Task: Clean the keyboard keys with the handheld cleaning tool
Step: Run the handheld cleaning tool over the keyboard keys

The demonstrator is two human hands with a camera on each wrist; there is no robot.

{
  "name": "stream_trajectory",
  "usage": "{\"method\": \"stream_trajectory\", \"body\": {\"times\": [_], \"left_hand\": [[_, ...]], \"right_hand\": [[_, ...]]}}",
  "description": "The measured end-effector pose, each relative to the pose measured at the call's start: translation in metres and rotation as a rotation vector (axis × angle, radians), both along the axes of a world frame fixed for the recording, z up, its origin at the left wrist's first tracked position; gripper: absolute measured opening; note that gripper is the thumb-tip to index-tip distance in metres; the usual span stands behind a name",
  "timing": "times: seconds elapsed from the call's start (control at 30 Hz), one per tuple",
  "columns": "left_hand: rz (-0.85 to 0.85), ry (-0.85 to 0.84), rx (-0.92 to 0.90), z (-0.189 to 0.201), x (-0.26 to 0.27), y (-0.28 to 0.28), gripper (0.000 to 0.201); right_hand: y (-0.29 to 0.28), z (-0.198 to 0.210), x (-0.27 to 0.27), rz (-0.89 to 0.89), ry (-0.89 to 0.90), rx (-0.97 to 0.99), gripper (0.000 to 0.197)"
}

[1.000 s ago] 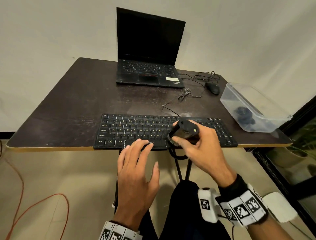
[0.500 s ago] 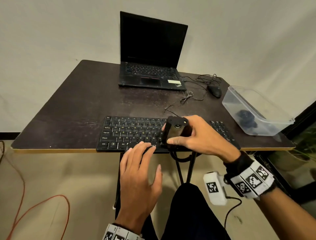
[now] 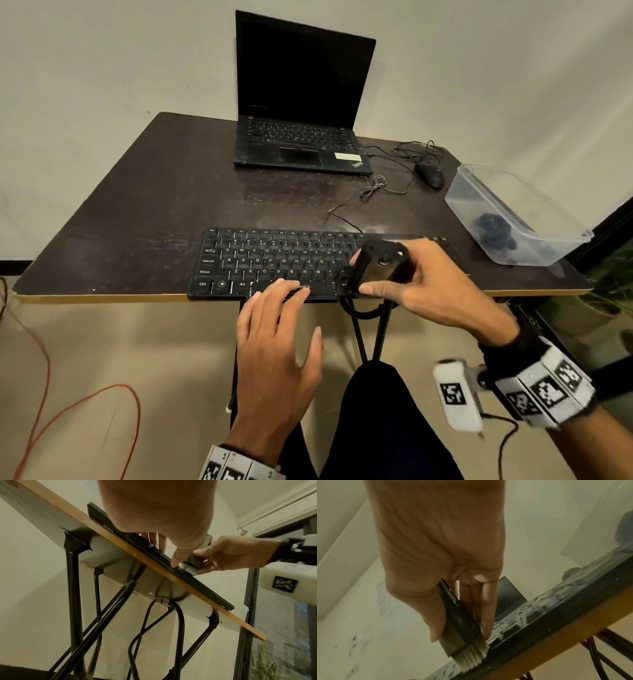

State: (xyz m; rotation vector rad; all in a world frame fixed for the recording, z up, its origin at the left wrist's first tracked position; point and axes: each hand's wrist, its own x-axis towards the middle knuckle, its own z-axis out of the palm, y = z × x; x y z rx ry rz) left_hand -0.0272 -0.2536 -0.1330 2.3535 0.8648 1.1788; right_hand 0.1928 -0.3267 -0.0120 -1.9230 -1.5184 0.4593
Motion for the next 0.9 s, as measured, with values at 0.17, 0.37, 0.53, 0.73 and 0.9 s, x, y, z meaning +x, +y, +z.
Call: {"method": "stream_trajectory", "body": {"times": [0.17,0.37,0.53,0.73,0.9], "left_hand": [[-0.001,0.002,-0.005,0.001,0.000,0.000,0.054],[0.005,0.003,-0.001,0.001,-0.001,-0.001,0.055],[0.004,0.011,0.002,0.002,-0.001,0.000,0.056],[0.001,0.019,0.007,0.000,-0.001,0.000,0.057],[-0.005,0.016,0.007,-0.001,-0.001,0.001,0.057]], "right_hand": [[-0.011,-0.010,-0.001,-0.156,-0.049,0.148,0.025],[-0.019,-0.013,-0.005,-0.205,-0.022,0.202,0.028],[-0.022,-0.017,-0.019,-0.088,0.072,0.135,0.029],[-0.018,-0.023,-0.014,-0.297,0.015,0.242,0.026],[-0.012,-0.026,-0.030,-0.216,0.030,0.195,0.025]]}}
